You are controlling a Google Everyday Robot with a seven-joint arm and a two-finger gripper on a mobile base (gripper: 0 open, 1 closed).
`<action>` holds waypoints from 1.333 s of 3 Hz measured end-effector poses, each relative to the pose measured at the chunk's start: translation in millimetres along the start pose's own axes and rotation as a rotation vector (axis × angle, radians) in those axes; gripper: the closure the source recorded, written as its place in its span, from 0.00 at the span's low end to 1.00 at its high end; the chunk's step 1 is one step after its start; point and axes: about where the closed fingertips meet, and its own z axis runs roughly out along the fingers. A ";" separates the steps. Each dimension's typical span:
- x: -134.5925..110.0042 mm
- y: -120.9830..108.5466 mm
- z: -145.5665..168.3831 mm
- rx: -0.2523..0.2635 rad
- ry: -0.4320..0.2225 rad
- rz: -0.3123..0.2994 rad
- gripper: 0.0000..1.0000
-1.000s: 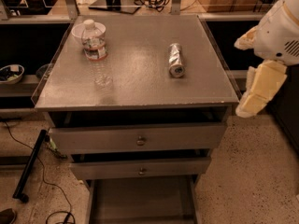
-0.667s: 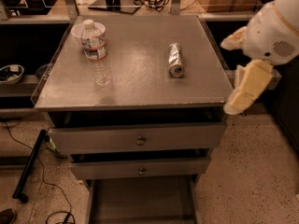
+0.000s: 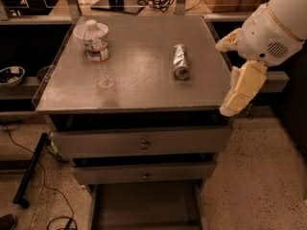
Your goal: Place water bottle into bottom drawer
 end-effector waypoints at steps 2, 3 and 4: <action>-22.7 -36.6 46.2 -0.031 -0.073 -0.012 0.00; -32.7 -61.6 75.5 -0.036 -0.104 -0.023 0.00; -46.3 -86.5 101.1 -0.039 -0.129 -0.037 0.00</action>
Offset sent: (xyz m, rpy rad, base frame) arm 0.0746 0.0494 -0.0394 0.0954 0.0081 0.0585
